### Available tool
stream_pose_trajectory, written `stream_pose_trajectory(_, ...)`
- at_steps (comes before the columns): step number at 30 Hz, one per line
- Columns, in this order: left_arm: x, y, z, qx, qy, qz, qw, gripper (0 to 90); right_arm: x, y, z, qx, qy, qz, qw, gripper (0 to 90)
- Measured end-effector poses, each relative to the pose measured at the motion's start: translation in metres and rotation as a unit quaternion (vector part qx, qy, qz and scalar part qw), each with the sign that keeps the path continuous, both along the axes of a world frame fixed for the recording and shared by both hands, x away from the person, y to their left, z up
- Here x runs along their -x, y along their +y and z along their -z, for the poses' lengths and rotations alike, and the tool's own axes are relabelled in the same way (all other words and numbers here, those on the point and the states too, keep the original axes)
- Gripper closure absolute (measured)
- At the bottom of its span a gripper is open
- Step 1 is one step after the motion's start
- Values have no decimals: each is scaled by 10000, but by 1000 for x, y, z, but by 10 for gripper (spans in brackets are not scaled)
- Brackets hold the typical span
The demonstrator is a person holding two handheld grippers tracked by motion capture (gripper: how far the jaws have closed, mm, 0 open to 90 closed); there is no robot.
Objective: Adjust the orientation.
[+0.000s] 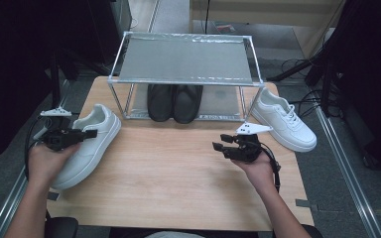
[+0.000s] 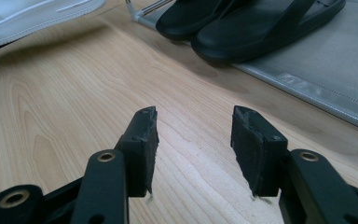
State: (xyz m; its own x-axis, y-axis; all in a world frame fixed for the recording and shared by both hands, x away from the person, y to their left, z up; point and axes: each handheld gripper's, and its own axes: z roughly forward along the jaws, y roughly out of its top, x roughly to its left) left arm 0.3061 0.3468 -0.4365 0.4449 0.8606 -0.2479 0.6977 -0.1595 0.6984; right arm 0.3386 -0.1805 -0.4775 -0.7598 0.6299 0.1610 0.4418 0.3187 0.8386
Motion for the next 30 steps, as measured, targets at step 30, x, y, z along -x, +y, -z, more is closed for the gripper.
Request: stream_pose_trajectory(30, -15, -111, 5, -52, 60, 1389, 9903, 826, 5, -5, 1, 39, 49, 113, 9999, 512)
